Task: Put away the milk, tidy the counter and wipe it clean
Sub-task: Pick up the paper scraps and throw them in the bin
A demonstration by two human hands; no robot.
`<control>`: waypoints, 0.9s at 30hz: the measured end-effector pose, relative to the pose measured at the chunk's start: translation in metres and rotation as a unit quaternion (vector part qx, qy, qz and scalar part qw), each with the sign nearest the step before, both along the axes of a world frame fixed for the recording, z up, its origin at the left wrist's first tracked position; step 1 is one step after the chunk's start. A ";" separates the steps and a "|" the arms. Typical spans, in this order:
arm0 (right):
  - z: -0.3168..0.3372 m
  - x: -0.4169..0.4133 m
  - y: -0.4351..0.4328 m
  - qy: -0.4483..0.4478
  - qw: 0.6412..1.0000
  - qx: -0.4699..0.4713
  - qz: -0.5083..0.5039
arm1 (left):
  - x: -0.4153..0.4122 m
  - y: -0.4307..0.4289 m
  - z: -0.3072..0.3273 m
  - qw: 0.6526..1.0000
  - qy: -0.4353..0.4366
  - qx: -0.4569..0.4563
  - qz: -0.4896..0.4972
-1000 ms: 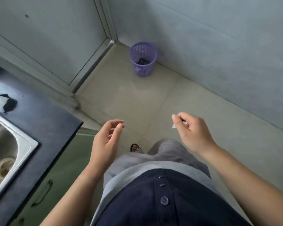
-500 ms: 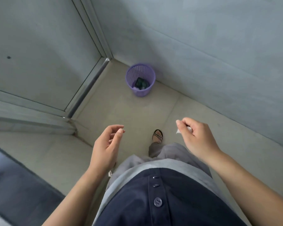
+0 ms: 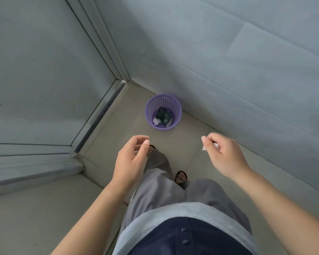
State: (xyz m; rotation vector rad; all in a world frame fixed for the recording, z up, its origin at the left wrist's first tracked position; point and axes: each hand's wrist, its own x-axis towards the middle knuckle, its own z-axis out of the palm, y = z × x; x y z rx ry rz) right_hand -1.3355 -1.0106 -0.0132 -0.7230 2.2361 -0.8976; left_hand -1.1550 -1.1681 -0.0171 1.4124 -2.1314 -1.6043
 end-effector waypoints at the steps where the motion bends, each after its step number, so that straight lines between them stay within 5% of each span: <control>1: -0.007 -0.007 -0.016 -0.005 1.000 0.006 -0.005 | -0.010 -0.018 -0.007 1.000 -0.014 -0.001 -0.010; 11: -0.143 -0.087 -0.165 -0.028 0.996 0.074 0.051 | -0.106 -0.172 -0.147 0.993 -0.103 -0.047 -0.031; 16: -0.267 -0.120 -0.217 -0.018 0.990 0.084 0.115 | -0.150 -0.210 -0.282 0.989 -0.147 0.019 0.007; 21: -0.416 -0.135 -0.254 -0.005 0.989 0.062 0.131 | -0.155 -0.227 -0.439 0.977 -0.203 -0.026 -0.052; 27: -0.589 -0.137 -0.280 -0.032 0.986 0.071 0.144 | -0.155 -0.234 -0.574 0.987 -0.103 -0.113 -0.043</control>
